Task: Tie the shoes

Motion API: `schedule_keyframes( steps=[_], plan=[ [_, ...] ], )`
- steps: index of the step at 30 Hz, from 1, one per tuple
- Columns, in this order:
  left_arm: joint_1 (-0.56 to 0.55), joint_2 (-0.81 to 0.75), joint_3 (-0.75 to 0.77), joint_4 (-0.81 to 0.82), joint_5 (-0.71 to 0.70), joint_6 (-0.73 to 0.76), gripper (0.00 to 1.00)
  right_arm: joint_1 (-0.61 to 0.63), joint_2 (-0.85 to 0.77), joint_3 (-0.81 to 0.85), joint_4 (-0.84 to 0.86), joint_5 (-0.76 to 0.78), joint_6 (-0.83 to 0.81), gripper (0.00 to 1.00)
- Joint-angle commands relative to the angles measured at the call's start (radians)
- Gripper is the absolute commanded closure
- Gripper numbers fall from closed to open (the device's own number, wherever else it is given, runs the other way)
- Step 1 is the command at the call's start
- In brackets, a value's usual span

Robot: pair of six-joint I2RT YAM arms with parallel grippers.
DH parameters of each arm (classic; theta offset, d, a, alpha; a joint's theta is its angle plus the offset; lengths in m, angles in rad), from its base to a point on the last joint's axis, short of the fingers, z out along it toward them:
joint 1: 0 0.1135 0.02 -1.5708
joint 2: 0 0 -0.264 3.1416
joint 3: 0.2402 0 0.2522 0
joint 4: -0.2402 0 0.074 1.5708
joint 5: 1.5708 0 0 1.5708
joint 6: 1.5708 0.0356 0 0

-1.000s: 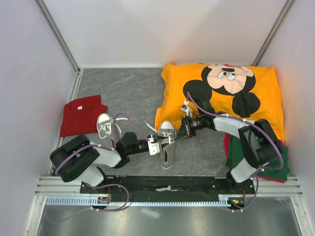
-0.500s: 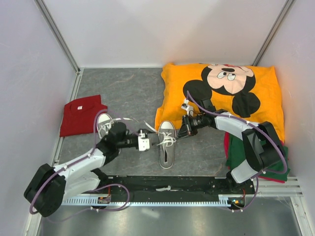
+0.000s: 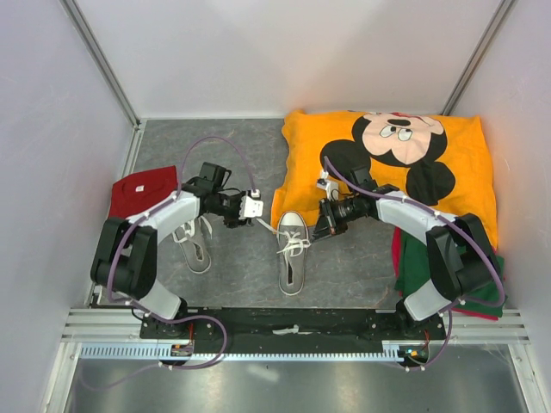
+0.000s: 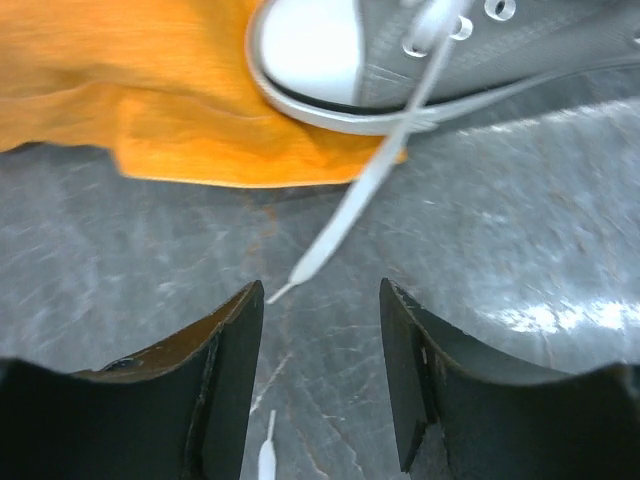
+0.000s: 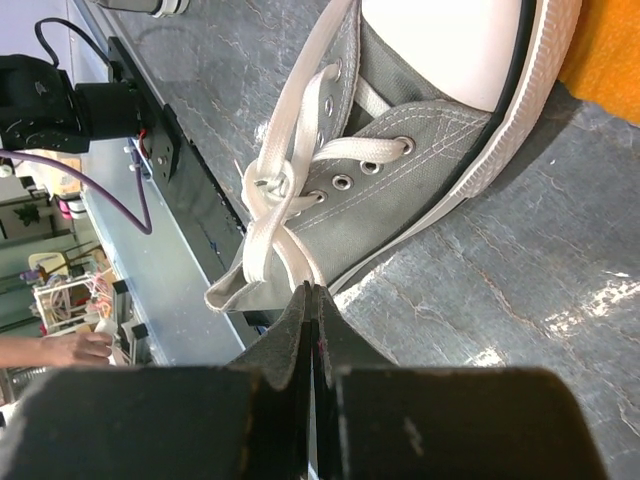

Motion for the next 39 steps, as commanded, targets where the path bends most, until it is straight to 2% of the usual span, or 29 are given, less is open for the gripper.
schedule_keyframes(
  steps=[1,5,16,19,21,22,23,26,39],
  plan=[
    [-0.016,0.112,0.133,-0.285,0.043,0.247,0.43,0.010,-0.007,0.059,-0.038,0.013,-0.050,1.00],
    [-0.055,0.190,0.201,-0.345,0.049,0.260,0.42,0.019,-0.002,0.073,-0.047,0.022,-0.059,1.00],
    [-0.158,0.301,0.215,-0.173,-0.109,0.158,0.45,0.029,-0.001,0.101,-0.084,0.053,-0.083,1.00],
    [-0.171,0.328,0.222,-0.162,-0.169,0.154,0.50,0.034,-0.008,0.110,-0.098,0.073,-0.096,1.00],
    [-0.171,0.338,0.229,-0.175,-0.184,0.169,0.60,0.034,-0.010,0.115,-0.110,0.088,-0.105,1.00],
    [-0.171,0.338,0.230,-0.187,-0.201,0.178,0.67,0.036,-0.010,0.122,-0.118,0.095,-0.116,1.00],
    [-0.165,0.335,0.226,-0.210,-0.206,0.184,0.81,0.036,-0.013,0.125,-0.129,0.102,-0.120,1.00],
    [-0.142,0.304,0.201,-0.266,-0.208,0.220,0.96,0.036,-0.021,0.133,-0.147,0.125,-0.140,1.00],
    [0.003,0.016,0.075,-0.480,-0.143,0.286,0.98,0.036,-0.064,0.138,-0.199,0.305,-0.225,1.00]
  ],
)
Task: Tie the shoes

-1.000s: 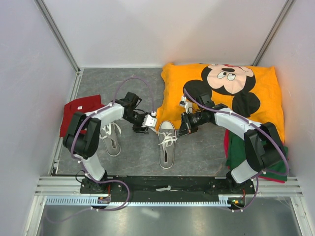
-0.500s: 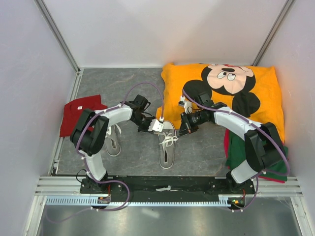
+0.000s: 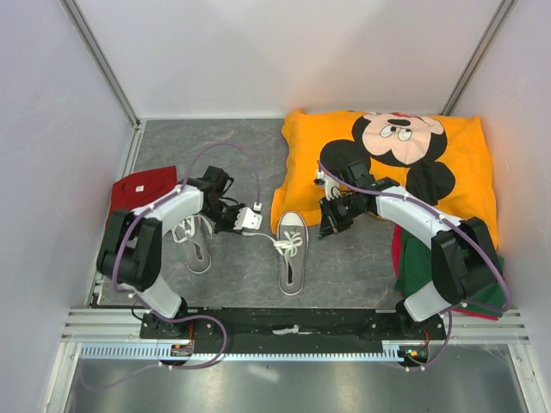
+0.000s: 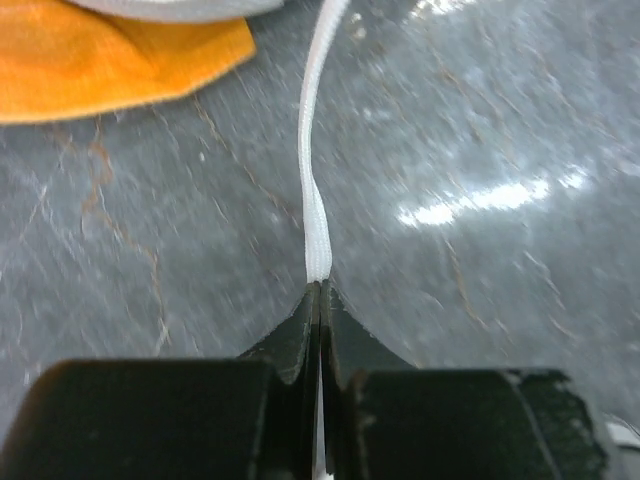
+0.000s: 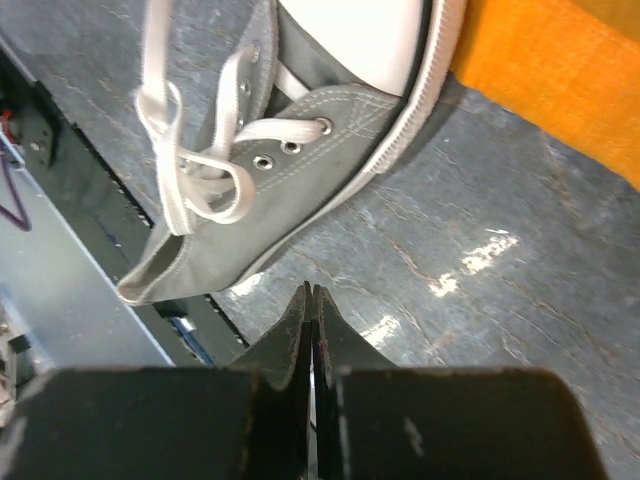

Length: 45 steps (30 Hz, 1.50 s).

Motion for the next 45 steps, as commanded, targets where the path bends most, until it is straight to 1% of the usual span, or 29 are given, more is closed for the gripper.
schedule_keyframes(
  steps=[1,3,5,6,8,9,10,11,12,13,14,17,18,21,26,29,30,32,33,34,35,40,45],
  plan=[
    [0.029,-0.138,-0.060,-0.100,0.019,0.076,0.98,0.003,-0.046,0.041,-0.020,0.083,-0.061,1.00],
    [0.031,-0.188,-0.092,-0.102,0.034,0.067,0.98,0.003,-0.042,0.041,-0.023,0.057,-0.072,1.00],
    [0.025,-0.208,-0.114,-0.100,0.066,0.068,0.98,0.004,-0.017,0.045,-0.009,-0.048,-0.064,1.00],
    [0.021,-0.210,-0.115,-0.100,0.074,0.067,0.98,0.003,-0.007,0.044,0.006,-0.076,-0.043,0.87],
    [0.005,-0.202,-0.106,-0.096,0.079,0.055,0.98,0.004,0.032,0.049,0.053,-0.107,0.049,0.74],
    [0.001,-0.198,-0.100,-0.096,0.082,0.035,0.99,0.004,0.044,0.049,0.070,-0.141,0.075,0.57],
    [0.001,-0.190,-0.094,-0.096,0.091,0.027,0.98,0.003,0.061,0.047,0.084,-0.159,0.101,0.48],
    [0.000,-0.188,-0.085,-0.094,0.094,0.021,0.99,0.003,0.067,0.046,0.124,-0.173,0.161,0.40],
    [0.000,-0.185,-0.083,-0.094,0.094,0.019,0.98,0.003,0.072,0.042,0.142,-0.192,0.181,0.26],
    [0.000,-0.185,-0.081,-0.094,0.094,0.021,0.98,0.004,0.081,0.045,0.155,-0.196,0.195,0.22],
    [0.000,-0.187,-0.083,-0.094,0.094,0.022,0.99,0.004,0.087,0.047,0.173,-0.202,0.215,0.21],
    [-0.002,-0.184,-0.085,-0.090,0.097,0.027,0.98,0.010,0.128,0.059,0.190,-0.239,0.235,0.25],
    [-0.002,-0.184,-0.085,-0.088,0.098,0.024,0.98,0.012,0.138,0.062,0.195,-0.252,0.247,0.29],
    [-0.002,-0.182,-0.085,-0.079,0.102,0.021,0.98,0.033,0.162,0.059,0.205,-0.272,0.261,0.35],
    [0.000,-0.179,-0.085,-0.059,0.102,0.016,0.98,0.058,0.184,0.056,0.218,-0.287,0.278,0.40],
    [-0.002,-0.176,-0.081,-0.054,0.097,0.005,0.99,0.058,0.181,0.055,0.207,-0.296,0.280,0.53],
    [-0.002,-0.176,-0.080,-0.053,0.095,-0.004,0.98,0.060,0.175,0.055,0.198,-0.289,0.270,0.66],
    [0.006,-0.185,-0.084,-0.054,0.088,-0.013,0.98,0.057,0.156,0.059,0.141,-0.266,0.217,0.79],
    [0.012,-0.193,-0.088,-0.057,0.091,-0.012,0.99,0.055,0.148,0.062,0.117,-0.237,0.194,0.92],
    [0.030,-0.208,-0.094,-0.064,0.092,-0.002,0.98,0.053,0.135,0.068,0.094,-0.217,0.171,0.97],
    [0.040,-0.216,-0.109,-0.065,0.091,0.008,0.98,0.046,0.129,0.073,0.042,-0.197,0.121,1.00],
    [0.125,-0.238,-0.134,-0.117,0.079,0.064,0.99,0.030,0.098,0.098,-0.024,-0.059,0.019,1.00],
    [0.176,-0.280,-0.166,-0.146,0.069,0.122,0.99,0.030,0.075,0.157,-0.090,0.056,-0.087,1.00]
  ],
)
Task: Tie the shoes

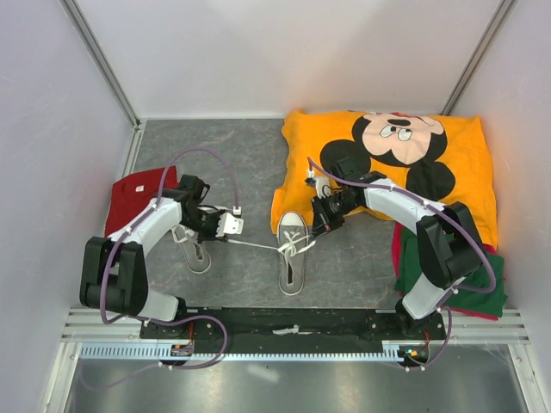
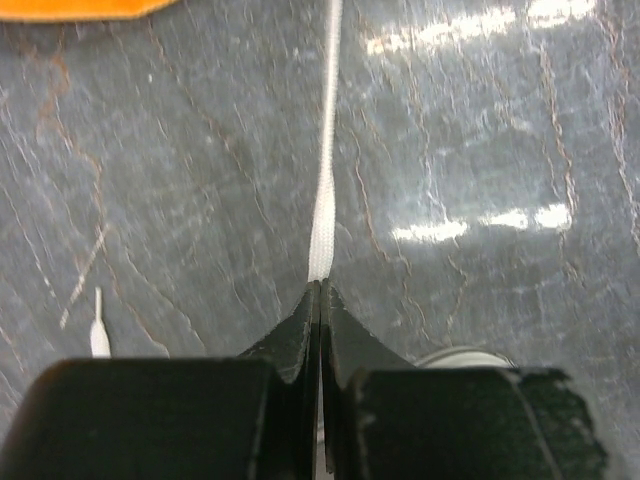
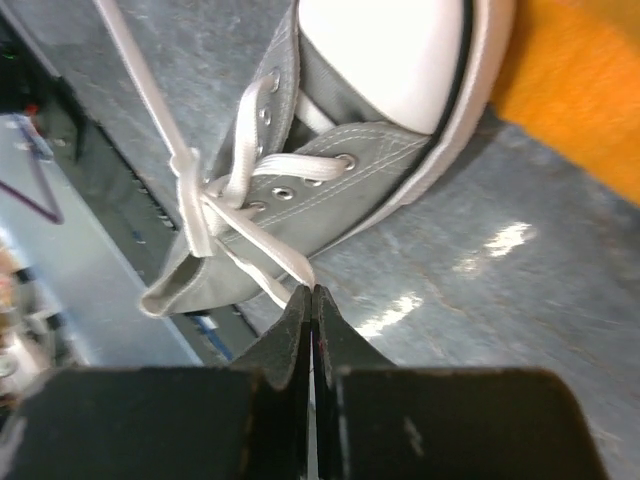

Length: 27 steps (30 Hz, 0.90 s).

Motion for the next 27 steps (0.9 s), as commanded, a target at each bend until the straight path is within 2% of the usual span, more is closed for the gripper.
schedule_keyframes(
  steps=[1,5,8,10,13,14,15,16,17,18,20,21,23,24,27],
  plan=[
    [0.039,-0.055,-0.024,-0.065,0.009,0.092,0.98,-0.001,-0.067,0.085,-0.070,0.154,-0.167,1.00],
    [0.045,-0.084,0.009,-0.146,0.063,0.132,0.98,0.001,-0.091,0.124,-0.062,0.263,-0.253,1.00],
    [0.012,-0.130,0.065,-0.217,0.179,0.118,0.98,0.019,-0.083,0.157,-0.039,0.248,-0.279,1.00],
    [-0.077,-0.164,0.126,-0.244,0.255,0.082,0.98,0.045,-0.060,0.190,-0.024,0.229,-0.284,1.00],
    [-0.249,-0.209,0.196,-0.202,0.350,-0.076,0.99,0.079,-0.025,0.231,0.014,0.179,-0.288,1.00],
    [-0.293,-0.219,0.206,-0.115,0.371,-0.190,0.99,0.088,-0.017,0.240,0.028,0.168,-0.293,1.00],
    [-0.388,-0.230,0.210,-0.056,0.400,-0.252,0.98,0.093,-0.003,0.254,0.045,0.144,-0.293,1.00],
    [-0.433,-0.256,0.196,0.025,0.408,-0.318,0.98,0.100,0.004,0.262,0.075,0.133,-0.291,1.00],
    [-0.479,-0.269,0.179,0.109,0.408,-0.456,0.98,0.103,0.012,0.269,0.091,0.116,-0.291,1.00],
    [-0.563,-0.281,0.156,0.301,0.389,-0.521,0.98,0.103,0.026,0.282,0.108,0.096,-0.294,1.00],
    [-0.642,-0.290,0.070,0.477,0.344,-0.657,0.98,0.105,0.037,0.279,0.178,0.030,-0.291,1.00],
    [-0.706,-0.281,0.028,0.616,0.298,-0.678,0.98,0.107,0.047,0.279,0.201,0.010,-0.290,1.00],
    [-0.754,-0.234,-0.011,0.747,0.254,-0.754,0.99,0.117,0.063,0.276,0.255,-0.051,-0.297,1.00],
    [-0.793,-0.214,-0.048,0.889,0.180,-0.782,0.98,0.120,0.078,0.276,0.270,-0.070,-0.302,1.00],
    [-0.843,-0.099,-0.086,1.064,0.048,-0.859,0.98,0.133,0.115,0.285,0.324,-0.137,-0.308,1.00]
  ],
)
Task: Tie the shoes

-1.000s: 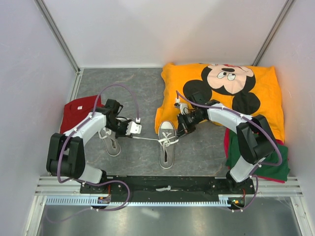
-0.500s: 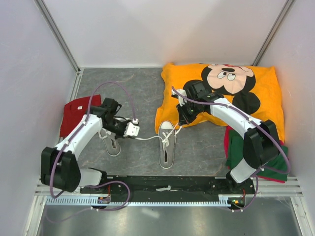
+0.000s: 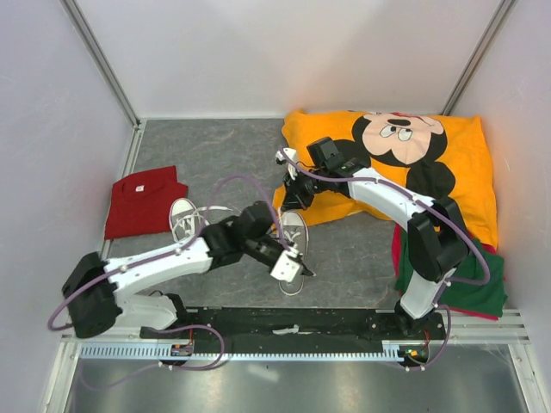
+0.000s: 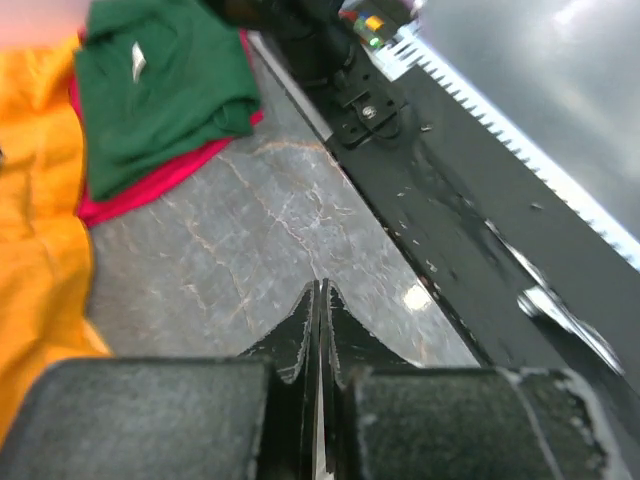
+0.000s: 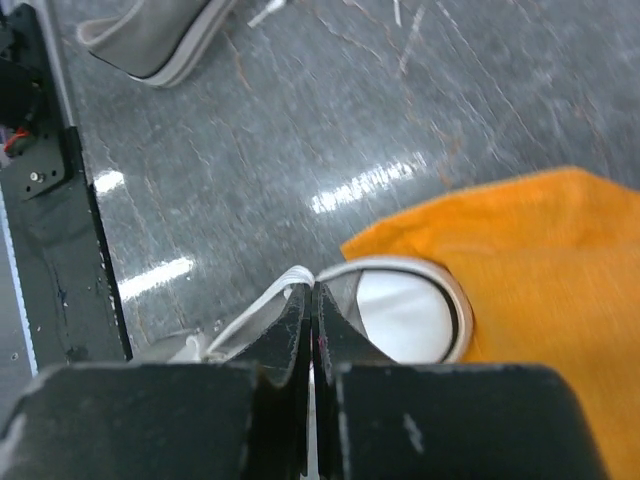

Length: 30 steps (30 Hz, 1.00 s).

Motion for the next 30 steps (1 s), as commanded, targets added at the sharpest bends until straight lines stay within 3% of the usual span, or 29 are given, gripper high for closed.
schedule_keyframes(
  steps=[1,5,7,8,9,11,16,18,20,21,22,23,25,30],
  plan=[
    [-0.066,0.143,-0.058,0.506,-0.227,-0.233,0.99,0.026,0.050,0.046,0.151,-0.159,-0.035,1.00],
    [-0.123,0.237,-0.032,0.540,-0.332,-0.212,0.98,0.026,0.090,0.080,0.185,-0.198,-0.061,1.00],
    [-0.122,0.176,-0.035,0.492,-0.335,-0.190,0.73,0.028,0.105,0.092,0.182,-0.228,-0.076,0.99],
    [-0.120,0.141,-0.040,0.364,-0.320,-0.123,0.61,0.031,0.105,0.094,0.181,-0.240,-0.103,0.99],
    [-0.094,0.097,-0.053,0.298,-0.247,-0.092,0.28,0.034,0.105,0.094,0.175,-0.255,-0.125,0.98],
    [-0.009,-0.068,-0.066,0.072,-0.080,-0.059,0.14,0.057,0.111,0.092,0.142,-0.255,-0.204,0.96],
    [0.191,-0.368,-0.072,-0.267,-0.005,-0.046,0.13,0.139,0.148,0.117,0.098,-0.234,-0.279,0.94],
    [0.338,-0.418,-0.098,-0.359,-0.020,-0.032,0.18,0.181,0.168,0.135,0.098,-0.206,-0.289,0.94],
    [0.493,-0.467,-0.118,-0.405,-0.025,0.017,0.21,0.204,0.183,0.151,0.093,-0.162,-0.295,0.88],
    [0.544,-0.476,-0.138,-0.419,-0.020,0.018,0.21,0.227,0.187,0.154,0.084,-0.141,-0.297,0.79],
    [0.591,-0.479,-0.143,-0.422,-0.013,0.021,0.22,0.236,0.187,0.158,0.069,-0.086,-0.302,0.62],
    [0.681,-0.467,-0.147,-0.422,0.007,0.018,0.23,0.242,0.179,0.171,0.047,-0.065,-0.305,0.53],
    [0.756,-0.438,-0.150,-0.424,0.026,0.024,0.24,0.243,0.153,0.163,-0.003,-0.018,-0.286,0.34],
    [0.829,-0.285,-0.162,-0.399,0.017,0.118,0.22,0.229,-0.060,0.044,-0.066,0.148,-0.276,0.02]
  ],
)
